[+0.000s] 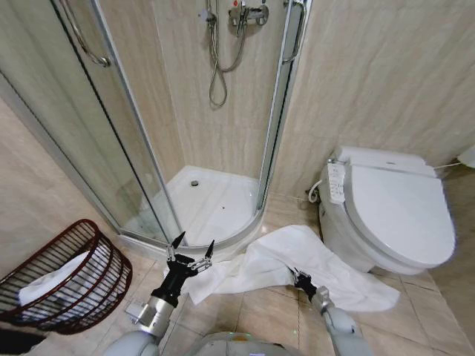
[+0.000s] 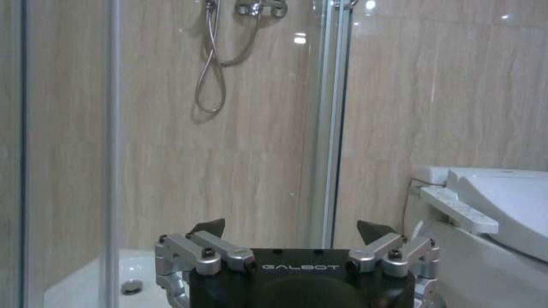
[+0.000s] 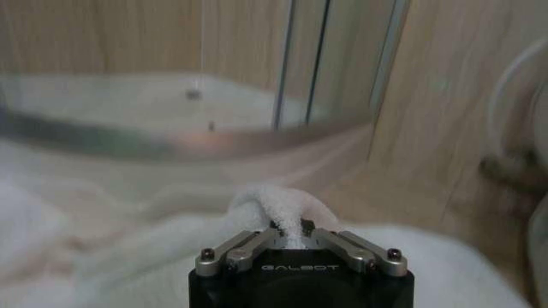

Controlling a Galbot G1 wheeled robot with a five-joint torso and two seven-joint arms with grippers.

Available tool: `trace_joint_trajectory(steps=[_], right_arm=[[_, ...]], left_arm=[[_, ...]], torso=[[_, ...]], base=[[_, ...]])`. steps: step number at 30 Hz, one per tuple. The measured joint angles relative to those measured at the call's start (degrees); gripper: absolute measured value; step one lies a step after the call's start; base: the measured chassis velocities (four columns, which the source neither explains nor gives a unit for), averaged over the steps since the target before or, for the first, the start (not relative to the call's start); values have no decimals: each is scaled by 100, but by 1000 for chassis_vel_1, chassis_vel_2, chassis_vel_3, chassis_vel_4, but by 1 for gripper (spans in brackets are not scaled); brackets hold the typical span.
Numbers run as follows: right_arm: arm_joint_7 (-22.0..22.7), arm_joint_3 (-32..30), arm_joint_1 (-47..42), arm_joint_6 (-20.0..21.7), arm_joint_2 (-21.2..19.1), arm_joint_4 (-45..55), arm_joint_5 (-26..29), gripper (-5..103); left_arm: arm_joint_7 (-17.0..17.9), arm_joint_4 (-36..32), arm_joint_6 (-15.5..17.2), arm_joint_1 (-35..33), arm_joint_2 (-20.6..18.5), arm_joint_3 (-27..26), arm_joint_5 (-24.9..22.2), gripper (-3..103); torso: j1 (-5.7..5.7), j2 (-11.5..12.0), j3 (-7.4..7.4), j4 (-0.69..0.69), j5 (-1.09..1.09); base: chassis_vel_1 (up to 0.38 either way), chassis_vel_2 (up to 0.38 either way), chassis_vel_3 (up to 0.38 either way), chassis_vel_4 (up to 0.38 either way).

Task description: Discard the used towel into the hamper.

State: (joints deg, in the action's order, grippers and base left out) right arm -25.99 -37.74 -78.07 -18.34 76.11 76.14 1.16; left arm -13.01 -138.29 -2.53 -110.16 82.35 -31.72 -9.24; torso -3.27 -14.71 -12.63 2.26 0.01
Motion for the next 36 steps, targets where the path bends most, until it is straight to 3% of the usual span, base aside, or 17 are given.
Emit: trace_joint_trajectory(steps=[12,18,36], right_arm=[[333,-589,-1068,-11,105,2671,501,3],[376,-1043,-1381,172,114,3784,969,3],[536,-1625,-1788,463,202,5256,1566,3]], left_arm=[[0,0,0,0,0,0,0,100],[0,0,0,0,0,0,0,100],[0,0,0,0,0,0,0,100]], torso=[[-1,-2,-1,1,0],[-1,-3,-1,1,-1],[-1,-3,-2,2,0]], base=[[0,0,0,0],[0,0,0,0],[0,0,0,0]])
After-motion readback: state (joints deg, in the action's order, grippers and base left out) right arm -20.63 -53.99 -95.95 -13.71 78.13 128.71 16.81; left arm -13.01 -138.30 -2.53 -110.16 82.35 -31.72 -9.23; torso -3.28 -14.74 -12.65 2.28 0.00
